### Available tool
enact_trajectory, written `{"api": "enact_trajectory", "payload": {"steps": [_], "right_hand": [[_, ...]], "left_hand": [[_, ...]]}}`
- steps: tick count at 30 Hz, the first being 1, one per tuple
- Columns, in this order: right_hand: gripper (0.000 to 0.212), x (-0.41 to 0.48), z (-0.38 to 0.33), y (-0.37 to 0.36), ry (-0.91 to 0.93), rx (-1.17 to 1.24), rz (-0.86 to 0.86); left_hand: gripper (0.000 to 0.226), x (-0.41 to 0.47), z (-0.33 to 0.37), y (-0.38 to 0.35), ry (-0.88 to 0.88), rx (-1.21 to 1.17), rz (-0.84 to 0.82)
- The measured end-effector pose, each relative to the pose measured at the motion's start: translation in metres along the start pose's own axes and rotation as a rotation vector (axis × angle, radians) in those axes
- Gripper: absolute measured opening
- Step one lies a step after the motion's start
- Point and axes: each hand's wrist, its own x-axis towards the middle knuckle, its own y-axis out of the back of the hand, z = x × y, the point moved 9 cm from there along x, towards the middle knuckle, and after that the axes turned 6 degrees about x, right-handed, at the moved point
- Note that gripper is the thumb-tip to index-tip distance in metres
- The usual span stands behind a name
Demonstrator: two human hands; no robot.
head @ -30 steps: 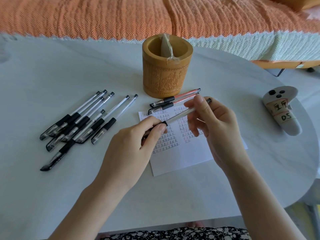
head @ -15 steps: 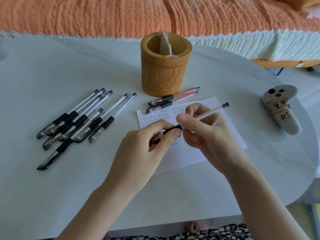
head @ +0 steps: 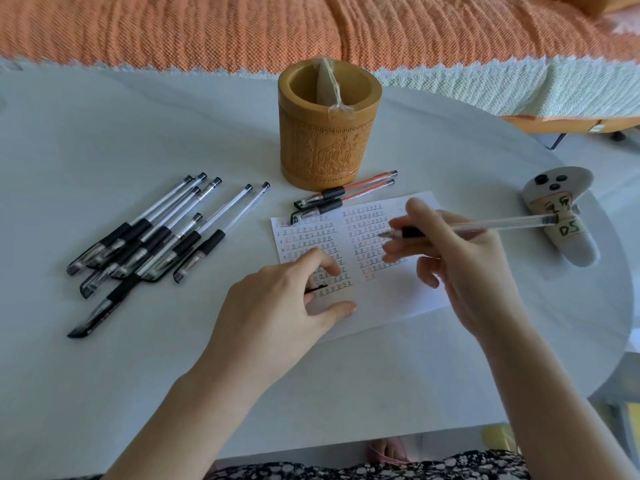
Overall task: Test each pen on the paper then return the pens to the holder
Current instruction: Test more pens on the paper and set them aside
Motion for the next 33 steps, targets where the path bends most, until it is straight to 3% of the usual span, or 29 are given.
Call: {"api": "enact_trajectory", "payload": {"steps": [4,12,16,33], "right_hand": [[0.040,-0.002,0.003,0.006,0.074,-0.187,0.162],[0.051,-0.008,0.008,0.004,0.160,-0.307,0.246],[0.044,-0.009,0.007,0.006,0.214,-0.341,0.311],[0.035,-0.008,0.006,0.004,0.258,-0.434,0.304]], "left_hand": [[0.038,0.000,-0.001,-0.004,0.003,0.065,-0.031],[0.038,0.001,-0.003,-0.009,0.019,0.077,-0.060],[0.038,0.001,-0.005,-0.011,0.031,0.074,-0.079],[0.039,0.001,-0.004,-0.011,0.011,0.091,-0.084]]}}
